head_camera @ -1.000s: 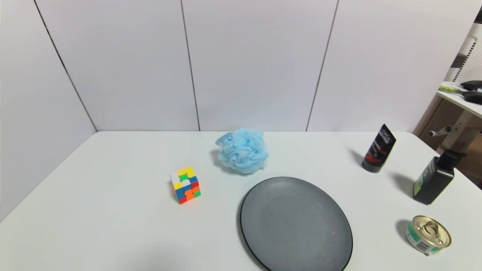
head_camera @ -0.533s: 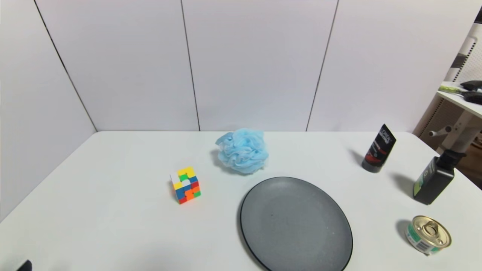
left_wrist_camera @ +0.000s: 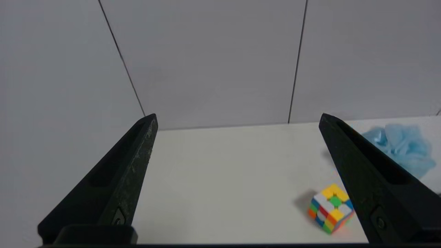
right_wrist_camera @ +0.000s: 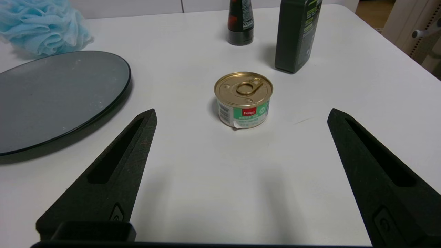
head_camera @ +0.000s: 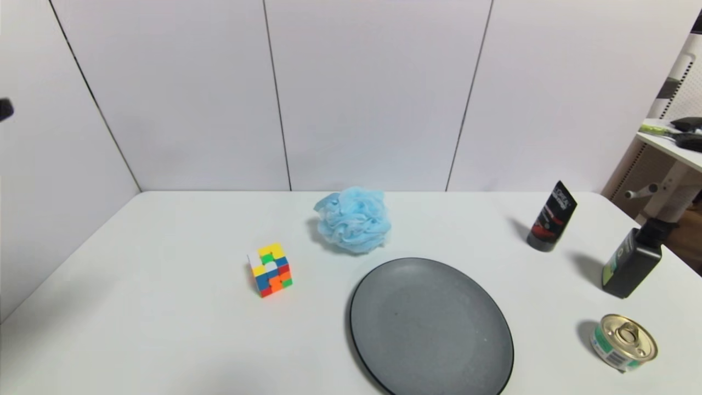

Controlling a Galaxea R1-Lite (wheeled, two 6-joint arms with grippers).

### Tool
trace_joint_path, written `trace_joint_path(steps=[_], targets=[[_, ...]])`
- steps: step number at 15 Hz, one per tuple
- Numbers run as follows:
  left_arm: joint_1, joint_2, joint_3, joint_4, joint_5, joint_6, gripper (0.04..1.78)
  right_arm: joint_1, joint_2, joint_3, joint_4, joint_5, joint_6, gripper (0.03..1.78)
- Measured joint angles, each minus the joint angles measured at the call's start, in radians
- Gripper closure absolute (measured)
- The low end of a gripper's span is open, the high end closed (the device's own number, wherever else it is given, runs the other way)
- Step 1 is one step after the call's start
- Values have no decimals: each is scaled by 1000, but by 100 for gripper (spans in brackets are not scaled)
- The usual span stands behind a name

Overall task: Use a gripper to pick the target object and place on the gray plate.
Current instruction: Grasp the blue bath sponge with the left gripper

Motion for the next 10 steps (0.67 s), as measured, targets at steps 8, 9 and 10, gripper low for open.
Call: trace_joint_path(steps=[8, 9, 10], targets=[[-88, 563, -533, 40, -438, 52, 13, 0, 0, 0, 0, 0, 0, 10], [-111, 616, -577, 45, -516, 55, 13, 0, 0, 0, 0, 0, 0, 10], [-133, 662, -609, 45, -591, 56, 13, 0, 0, 0, 0, 0, 0, 10]])
